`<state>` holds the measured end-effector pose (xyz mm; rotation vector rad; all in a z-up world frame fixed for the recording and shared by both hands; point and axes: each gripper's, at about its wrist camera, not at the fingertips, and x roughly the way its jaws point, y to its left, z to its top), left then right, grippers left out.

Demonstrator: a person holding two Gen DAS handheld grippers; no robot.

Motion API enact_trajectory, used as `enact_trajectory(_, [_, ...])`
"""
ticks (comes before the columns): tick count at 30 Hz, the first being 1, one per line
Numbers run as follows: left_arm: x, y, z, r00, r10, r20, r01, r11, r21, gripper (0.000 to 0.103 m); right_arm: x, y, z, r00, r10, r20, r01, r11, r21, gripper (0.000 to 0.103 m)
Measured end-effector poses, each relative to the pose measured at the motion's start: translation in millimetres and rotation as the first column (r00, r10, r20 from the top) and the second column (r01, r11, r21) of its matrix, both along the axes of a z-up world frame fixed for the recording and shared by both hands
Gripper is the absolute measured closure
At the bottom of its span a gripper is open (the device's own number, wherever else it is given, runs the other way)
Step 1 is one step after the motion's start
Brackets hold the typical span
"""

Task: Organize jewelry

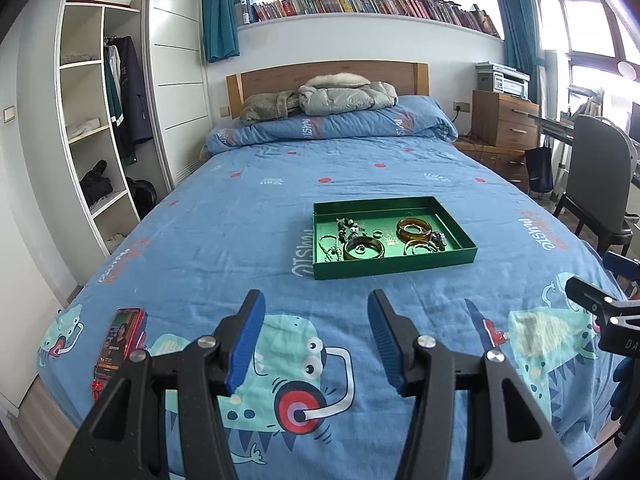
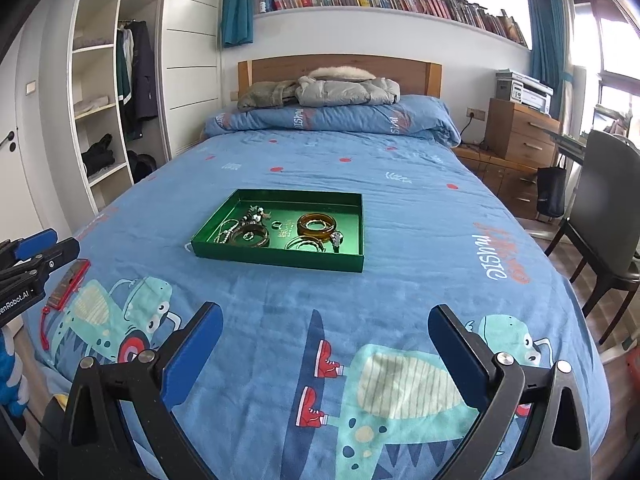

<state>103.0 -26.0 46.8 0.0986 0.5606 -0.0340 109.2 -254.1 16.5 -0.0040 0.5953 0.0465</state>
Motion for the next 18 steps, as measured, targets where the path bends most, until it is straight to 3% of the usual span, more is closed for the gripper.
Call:
enact_trajectory(6, [-7.7, -2.7, 0.3, 1.0, 0.001, 0.015, -0.001, 1.0, 0.007, 0.044, -7.9, -10.5, 0.2, 1.0, -0.024, 0.008, 0.024, 1.0, 0.007, 0.001])
enact_trajectory(18, [-13.2, -6.1, -2.2, 1.0, 0.001, 0.02, -0.001, 1.0, 0.019, 0.043, -15.1, -19.3, -1.2, 0.999, -0.038, 0.014, 0.038, 0.999, 0.0, 0.001])
